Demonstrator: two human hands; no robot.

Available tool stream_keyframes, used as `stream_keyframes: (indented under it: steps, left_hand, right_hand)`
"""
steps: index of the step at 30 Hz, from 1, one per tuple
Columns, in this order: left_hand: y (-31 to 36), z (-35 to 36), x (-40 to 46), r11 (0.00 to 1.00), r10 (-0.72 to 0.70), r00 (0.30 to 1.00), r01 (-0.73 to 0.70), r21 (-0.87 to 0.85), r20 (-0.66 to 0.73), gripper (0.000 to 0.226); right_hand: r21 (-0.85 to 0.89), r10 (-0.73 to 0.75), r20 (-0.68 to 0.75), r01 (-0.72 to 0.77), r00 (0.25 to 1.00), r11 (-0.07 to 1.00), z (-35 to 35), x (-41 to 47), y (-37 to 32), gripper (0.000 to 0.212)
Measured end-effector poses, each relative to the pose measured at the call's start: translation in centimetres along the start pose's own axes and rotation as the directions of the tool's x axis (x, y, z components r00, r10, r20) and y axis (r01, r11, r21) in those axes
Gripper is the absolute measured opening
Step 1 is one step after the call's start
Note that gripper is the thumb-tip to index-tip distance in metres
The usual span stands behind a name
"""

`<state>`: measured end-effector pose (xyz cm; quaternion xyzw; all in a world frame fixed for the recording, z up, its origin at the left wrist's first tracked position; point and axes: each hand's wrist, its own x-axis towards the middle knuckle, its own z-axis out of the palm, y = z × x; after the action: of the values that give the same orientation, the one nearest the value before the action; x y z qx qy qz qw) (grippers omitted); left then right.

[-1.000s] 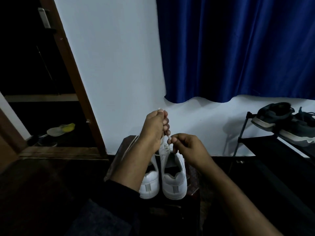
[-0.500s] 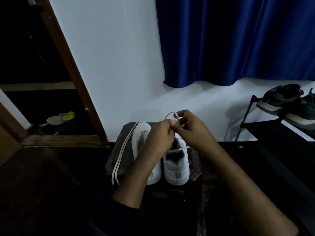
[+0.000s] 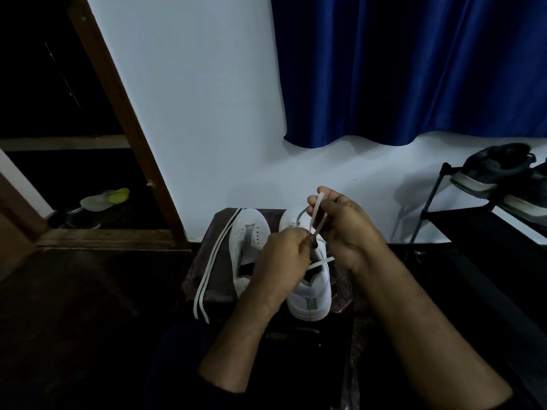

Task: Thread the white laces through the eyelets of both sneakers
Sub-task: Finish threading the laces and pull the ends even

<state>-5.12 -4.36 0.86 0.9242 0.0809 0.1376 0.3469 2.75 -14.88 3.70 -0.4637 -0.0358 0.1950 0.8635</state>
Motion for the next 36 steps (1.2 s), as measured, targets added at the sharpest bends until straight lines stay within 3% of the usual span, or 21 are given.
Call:
stream_keyframes:
  steps: [2,4,7,12,14,16,20,24,28,30,32,34,36]
  left_hand:
    - [-0.2,0.5,-0.2,1.000,-0.005,1.000,0.005,0.000,-0.022,0.030]
    - [-0.3,0.6,-0.3,1.000,0.007,1.000,-0.007,-0.006,-0.011,0.030]
    - [-0.4,0.5,-0.4,0.999,0.030,0.999,-0.029,-0.017,0.045,0.031]
    - [-0.9,0.0,-0.5,0.981,0.032,0.966,0.020,-0.194,0.258,0.037]
    - [-0.8,-0.3,-0.5,0.895,-0.054,0.959,0.170,-0.412,0.277,0.047]
    - [-0.2,-0.4,-0.4,0.735,-0.162,0.958,0.276,-0.619,0.235,0.046]
    - [0.9,0.2,0.1,0.585,-0.268,0.948,0.302,-0.753,0.173,0.042]
    - [0.8,0.8,0.6,0.334,-0.346,0.913,0.333,-0.882,0.214,0.035]
    - [0.7,1.5,0.3,0.236,-0.327,0.917,0.312,-0.920,0.227,0.046]
    - [0.6,1.6,0.5,0.180,-0.318,0.917,0.309,-0.934,0.242,0.036]
    - [0.5,1.4,0.7,0.110,-0.283,0.919,0.316,-0.942,0.276,0.026]
    - [0.5,0.9,0.9,0.052,-0.244,0.923,0.319,-0.946,0.297,0.034]
    - [0.3,0.7,1.2,0.065,-0.242,0.934,0.286,-0.956,0.262,0.037]
  right_hand:
    - [0.092,0.047,0.005,-0.048,0.999,0.995,0.2,0.7,-0.7,0.018]
    - [0.078,0.088,-0.031,-0.085,0.996,0.993,0.4,1.2,-1.2,0.022]
    - [-0.154,0.049,-0.116,-0.067,0.992,0.986,0.4,2.0,-1.5,0.030]
    - [-0.393,-0.041,-0.055,0.016,0.998,0.919,-0.4,2.3,-0.6,0.027]
    - [-0.467,-0.084,0.006,0.077,0.996,0.881,-0.5,1.8,-0.2,0.023]
    - [-0.504,-0.091,0.063,0.111,0.994,0.857,-0.2,0.9,0.1,0.021]
    - [-0.483,-0.067,0.139,0.127,0.988,0.866,0.4,-0.9,1.0,0.021]
    - [-0.550,-0.080,0.193,0.175,0.978,0.817,-0.1,-1.9,2.5,0.022]
    - [-0.560,-0.110,0.154,0.178,0.982,0.809,-0.7,-2.2,3.3,0.005]
    - [-0.552,-0.113,0.164,0.186,0.980,0.813,-0.7,-2.2,3.3,0.006]
    - [-0.586,-0.132,0.214,0.235,0.968,0.775,-0.6,-2.3,3.2,0.011]
    - [-0.600,-0.138,0.310,0.306,0.941,0.739,-0.6,-2.6,3.4,0.013]
    - [-0.596,-0.095,0.387,0.327,0.917,0.734,-0.7,-2.9,3.5,0.005]
